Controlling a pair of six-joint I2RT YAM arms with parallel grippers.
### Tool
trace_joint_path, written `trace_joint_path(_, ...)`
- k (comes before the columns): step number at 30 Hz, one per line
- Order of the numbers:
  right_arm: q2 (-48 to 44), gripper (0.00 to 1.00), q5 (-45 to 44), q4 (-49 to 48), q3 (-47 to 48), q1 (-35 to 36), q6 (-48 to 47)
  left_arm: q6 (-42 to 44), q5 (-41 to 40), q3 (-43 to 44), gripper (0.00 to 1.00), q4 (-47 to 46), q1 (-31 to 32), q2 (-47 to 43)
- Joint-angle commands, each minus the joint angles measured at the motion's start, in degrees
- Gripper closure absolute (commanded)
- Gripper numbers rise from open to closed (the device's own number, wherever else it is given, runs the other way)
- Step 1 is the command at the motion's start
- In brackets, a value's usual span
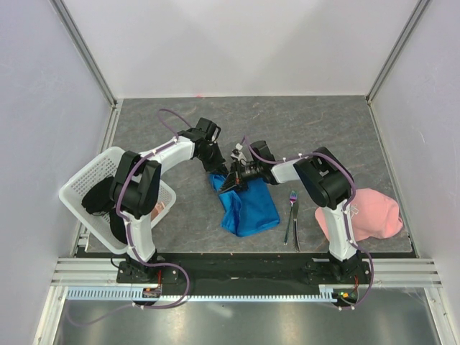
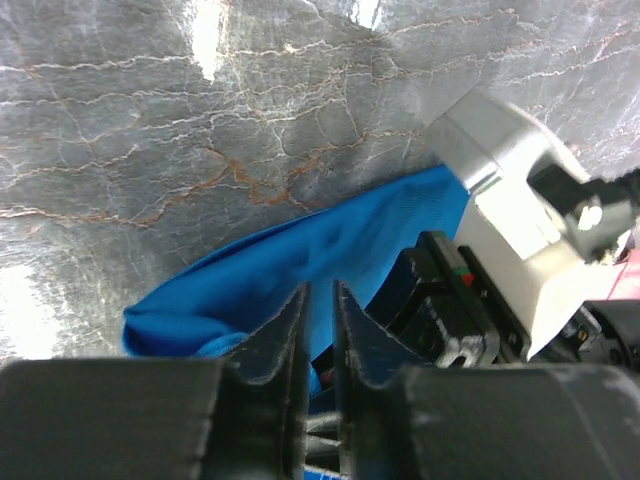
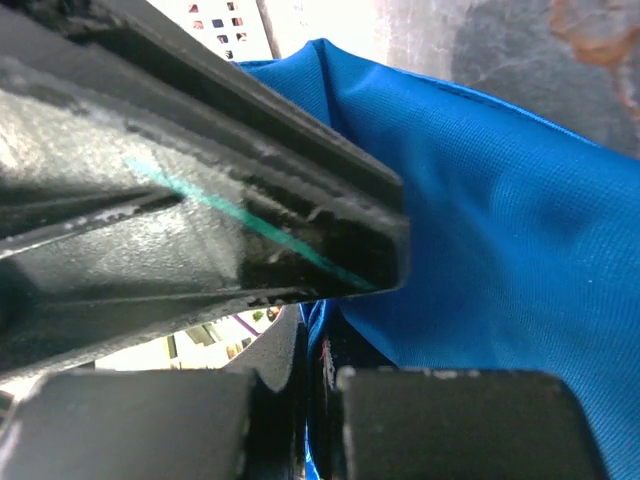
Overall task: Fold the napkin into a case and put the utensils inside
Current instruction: Fold the 2/3-rectangle-folded napkin at the center of the board.
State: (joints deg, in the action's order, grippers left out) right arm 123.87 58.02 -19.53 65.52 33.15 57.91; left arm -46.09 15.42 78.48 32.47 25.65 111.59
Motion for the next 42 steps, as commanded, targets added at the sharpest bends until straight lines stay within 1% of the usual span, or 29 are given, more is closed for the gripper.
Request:
trace_joint_path(1,-0.03,1.0,0.34,-2.97,-0.21,-0.45,0.27,0.2,-1.7,2.12,0.68,0.49,0.19,-6.9)
trace_joint_path(3,-0.12,1.0,0.43,-3.67,-1.0,-0.19,0.36,2.22,-2.58,2.99,0.62,1.54,-0.07,-9.54)
trace_joint_path(5,0.05,1.0,0.86,-4.9,-1.27,-0.27,0.89,5.29,-0.4,3.52,0.58,1.9,-1.3,-10.42)
trace_joint_path(6,0.05,1.0,1.22,-5.08,-1.36,-0.27,0.89,6.52,2.31,3.7,0.56,2.07,-1.91,-10.6)
trace_joint_path(7,0.05,1.0,1.39,-4.73,-1.36,-0.27,0.54,9.67,4.16,3.96,0.55,2.42,-3.31,-10.26)
trace_joint_path(9,0.23,1.0,1.57,-3.42,-0.92,-0.27,-0.95,13.28,6.63,3.96,0.55,3.38,-4.64,-9.47)
trace_joint_path(10,0.31,1.0,1.57,-2.71,-0.83,-0.36,-1.3,16.96,7.68,3.96,0.55,3.91,-6.04,-9.2)
trace_joint_path(12,0.58,1.0,1.66,-2.27,-0.65,-0.27,-2.1,20.49,10.76,4.4,0.55,6.02,-7.45,-7.8)
trace_joint_path(13,0.58,1.0,1.66,-2.09,-0.65,-0.27,-2.1,22.77,10.08,4.84,0.55,7.16,-8.24,-6.66)
trace_joint_path(16,0.49,1.0,1.48,-1.83,-0.3,-0.27,-2.1,25.51,8.67,4.84,0.55,8.31,-8.51,-5.08)
trace_joint_path(19,0.58,1.0,1.57,-1.48,0.14,-0.28,-2.27,26.3,10.07,4.84,0.54,7.7,-8.42,-3.23)
trace_joint_path(24,0.84,1.0,1.57,0.02,0.75,-0.28,-3.33,27.27,11.73,4.49,0.53,5.33,-7.81,-2.87)
trace_joint_path(34,0.84,1.0,1.39,0.11,1.37,-0.1,-3.24,27.36,10.68,4.23,0.54,6.73,-6.05,-0.85)
trace_joint_path(40,0.93,1.0,1.31,-0.25,2.16,0.08,-2.71,27.19,8.31,5.02,0.56,7.61,-5.61,0.2)
trace_joint_path(42,1.02,1.0,1.22,-0.51,2.34,0.08,-2.28,27.36,7.7,5.54,0.6,8.05,-5.26,0.73)
